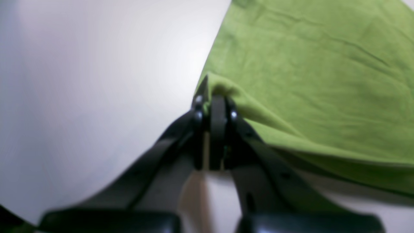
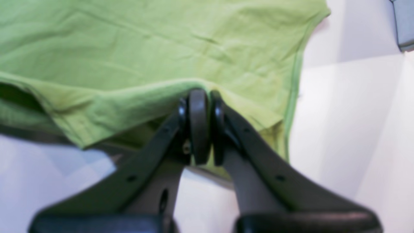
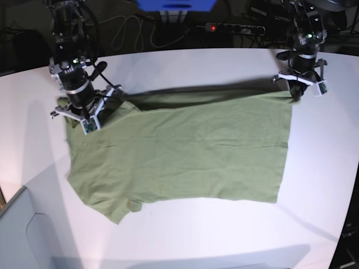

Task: Fold the T-shirt properly
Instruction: 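Lift the gripped side edge with both grippers and pull it taut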

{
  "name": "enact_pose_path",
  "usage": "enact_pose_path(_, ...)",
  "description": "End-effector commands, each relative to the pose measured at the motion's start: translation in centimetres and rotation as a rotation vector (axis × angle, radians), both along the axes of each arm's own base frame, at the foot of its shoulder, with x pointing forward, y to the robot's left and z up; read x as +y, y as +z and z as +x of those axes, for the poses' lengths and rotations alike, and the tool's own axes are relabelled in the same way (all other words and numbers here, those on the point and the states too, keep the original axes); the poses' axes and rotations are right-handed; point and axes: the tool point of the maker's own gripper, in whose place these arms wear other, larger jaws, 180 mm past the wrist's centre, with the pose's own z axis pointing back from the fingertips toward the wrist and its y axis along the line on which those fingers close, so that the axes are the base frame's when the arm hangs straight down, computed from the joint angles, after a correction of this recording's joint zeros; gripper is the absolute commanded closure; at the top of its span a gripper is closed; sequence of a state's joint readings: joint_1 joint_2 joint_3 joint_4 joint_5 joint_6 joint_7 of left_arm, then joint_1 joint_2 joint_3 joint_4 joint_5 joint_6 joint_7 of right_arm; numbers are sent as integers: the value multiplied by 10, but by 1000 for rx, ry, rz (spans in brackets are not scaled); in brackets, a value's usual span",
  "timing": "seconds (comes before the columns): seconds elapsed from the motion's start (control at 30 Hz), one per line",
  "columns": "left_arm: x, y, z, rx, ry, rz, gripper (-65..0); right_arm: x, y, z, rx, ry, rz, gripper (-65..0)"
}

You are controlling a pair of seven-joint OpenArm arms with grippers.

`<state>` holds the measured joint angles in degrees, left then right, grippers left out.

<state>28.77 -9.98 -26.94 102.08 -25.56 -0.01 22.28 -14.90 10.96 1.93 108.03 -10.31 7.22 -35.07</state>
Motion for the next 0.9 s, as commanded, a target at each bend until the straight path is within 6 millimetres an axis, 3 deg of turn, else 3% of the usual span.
enact_pose_path(0.0,3,13,10,-53,-1,17,0,-2,11,8,-46,-4,1,-2)
enact_pose_path(0.43,-4,31,60,-98,-15,-29,0,-7,7,23,-50,-15,1,-2)
enact_pose_path(0.87,2,18,82,-91,17,-75,0,-6,10,28,-60,-20,5,-2)
